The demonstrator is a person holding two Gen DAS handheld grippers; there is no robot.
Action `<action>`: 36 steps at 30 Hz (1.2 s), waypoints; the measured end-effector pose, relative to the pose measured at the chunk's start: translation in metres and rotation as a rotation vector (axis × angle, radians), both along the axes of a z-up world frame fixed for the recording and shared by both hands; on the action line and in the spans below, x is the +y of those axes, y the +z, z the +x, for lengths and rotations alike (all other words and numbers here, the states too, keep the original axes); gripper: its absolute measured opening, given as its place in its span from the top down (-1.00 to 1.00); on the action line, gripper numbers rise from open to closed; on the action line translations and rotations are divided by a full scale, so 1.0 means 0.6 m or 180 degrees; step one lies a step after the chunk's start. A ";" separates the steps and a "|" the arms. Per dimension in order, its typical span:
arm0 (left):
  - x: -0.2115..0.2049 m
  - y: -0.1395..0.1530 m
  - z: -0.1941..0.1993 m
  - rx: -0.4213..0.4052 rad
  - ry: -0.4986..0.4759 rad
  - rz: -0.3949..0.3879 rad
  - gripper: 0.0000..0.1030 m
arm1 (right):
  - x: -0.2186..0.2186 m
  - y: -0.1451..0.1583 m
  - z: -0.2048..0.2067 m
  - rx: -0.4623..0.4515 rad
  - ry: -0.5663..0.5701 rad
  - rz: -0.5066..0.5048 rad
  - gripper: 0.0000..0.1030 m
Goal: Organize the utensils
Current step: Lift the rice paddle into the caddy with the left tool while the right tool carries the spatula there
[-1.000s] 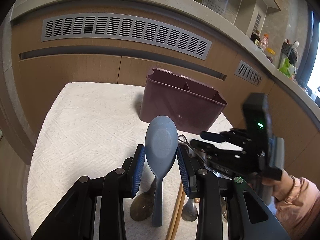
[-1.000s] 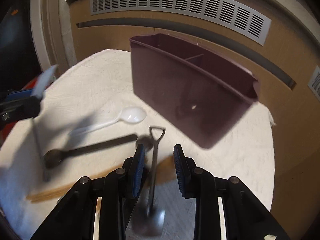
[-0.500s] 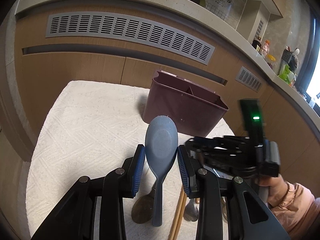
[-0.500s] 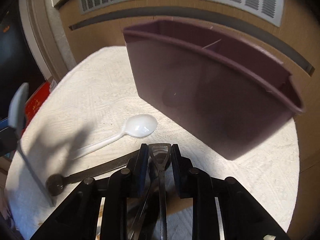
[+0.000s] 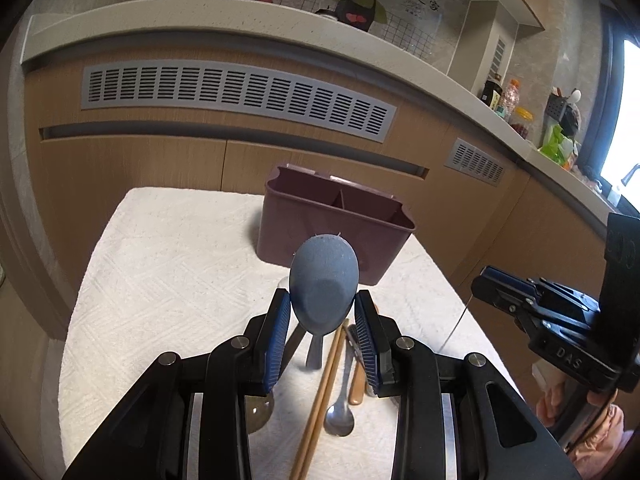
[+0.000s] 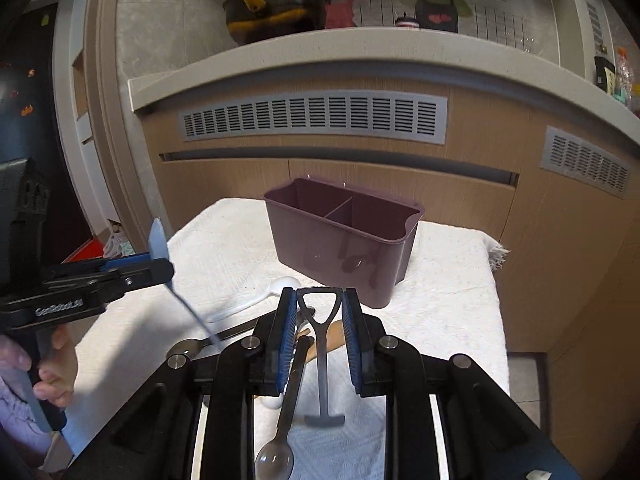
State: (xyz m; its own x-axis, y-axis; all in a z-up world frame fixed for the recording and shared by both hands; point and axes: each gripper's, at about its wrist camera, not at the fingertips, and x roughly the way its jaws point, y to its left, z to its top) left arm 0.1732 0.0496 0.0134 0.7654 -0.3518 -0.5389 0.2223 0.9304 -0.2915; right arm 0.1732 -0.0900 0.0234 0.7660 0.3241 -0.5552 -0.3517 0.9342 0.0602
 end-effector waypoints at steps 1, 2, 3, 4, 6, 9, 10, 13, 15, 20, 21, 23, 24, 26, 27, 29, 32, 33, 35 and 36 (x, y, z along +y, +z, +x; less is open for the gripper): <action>-0.003 0.004 -0.002 -0.0020 -0.0007 0.0019 0.33 | -0.004 0.004 -0.009 -0.0026 0.0020 0.0004 0.60; -0.006 0.008 -0.005 -0.0041 -0.0015 0.0038 0.33 | -0.009 0.009 -0.016 -0.0051 0.0031 0.0014 0.60; -0.009 0.012 -0.008 -0.0060 -0.0023 0.0057 0.33 | -0.009 0.011 -0.020 -0.0069 0.0033 0.0026 0.60; -0.012 0.016 -0.009 -0.0079 -0.0035 0.0074 0.33 | -0.011 0.015 -0.022 -0.0092 0.0042 0.0047 0.60; -0.017 0.023 -0.009 -0.0107 -0.0056 0.0103 0.33 | -0.011 0.024 -0.026 -0.0122 0.0046 0.0105 0.60; -0.021 0.044 0.001 -0.0159 -0.0119 0.0100 0.34 | -0.010 0.044 -0.021 -0.0163 0.0080 0.0221 0.60; -0.021 0.054 0.007 -0.0177 -0.0150 0.0078 0.34 | -0.011 0.055 -0.017 -0.0199 0.0088 0.0261 0.60; -0.019 0.108 0.038 -0.0346 -0.0232 0.0020 0.34 | -0.014 0.106 0.000 -0.0392 0.0107 0.0346 0.60; -0.018 0.150 0.062 -0.0517 -0.0262 0.0033 0.33 | -0.016 0.150 0.015 -0.0568 0.0112 0.0370 0.60; -0.016 0.221 0.139 -0.0832 -0.0276 0.0015 0.34 | -0.021 0.223 0.073 -0.0863 -0.0017 0.0371 0.60; -0.018 0.227 0.161 -0.0841 -0.0301 -0.0003 0.34 | -0.023 0.227 0.092 -0.0867 -0.0068 0.0368 0.60; -0.022 0.225 0.195 -0.0823 -0.0311 0.0014 0.34 | -0.027 0.224 0.126 -0.0827 -0.0130 0.0399 0.60; -0.025 0.222 0.211 -0.0807 -0.0326 0.0047 0.34 | -0.029 0.221 0.141 -0.0803 -0.0152 0.0398 0.60; -0.030 0.204 0.241 -0.0760 -0.0316 0.0127 0.33 | -0.030 0.206 0.170 -0.0738 -0.0210 0.0371 0.60; -0.035 0.197 0.254 -0.0725 -0.0308 0.0147 0.33 | -0.029 0.193 0.187 -0.0683 -0.0251 0.0353 0.60; -0.039 0.167 0.283 -0.0574 -0.0322 0.0119 0.33 | -0.032 0.169 0.210 -0.0558 -0.0297 0.0348 0.59; -0.037 0.114 0.314 -0.0332 -0.0332 0.0051 0.33 | -0.033 0.127 0.239 -0.0341 -0.0310 0.0386 0.59; -0.037 0.099 0.322 -0.0260 -0.0333 0.0058 0.33 | -0.031 0.115 0.247 -0.0281 -0.0314 0.0376 0.60; -0.040 0.067 0.333 -0.0106 -0.0366 0.0078 0.30 | -0.027 0.093 0.259 -0.0186 -0.0318 0.0335 0.59; -0.041 0.055 0.332 -0.0050 -0.0392 0.0082 0.27 | -0.024 0.081 0.264 -0.0122 -0.0310 0.0302 0.58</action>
State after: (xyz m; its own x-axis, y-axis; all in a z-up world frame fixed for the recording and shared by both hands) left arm 0.3726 0.0253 0.0464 0.7257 -0.4297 -0.5373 0.3396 0.9029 -0.2633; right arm 0.3315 -0.1043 0.0719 0.8164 0.2968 -0.4954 -0.2632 0.9548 0.1382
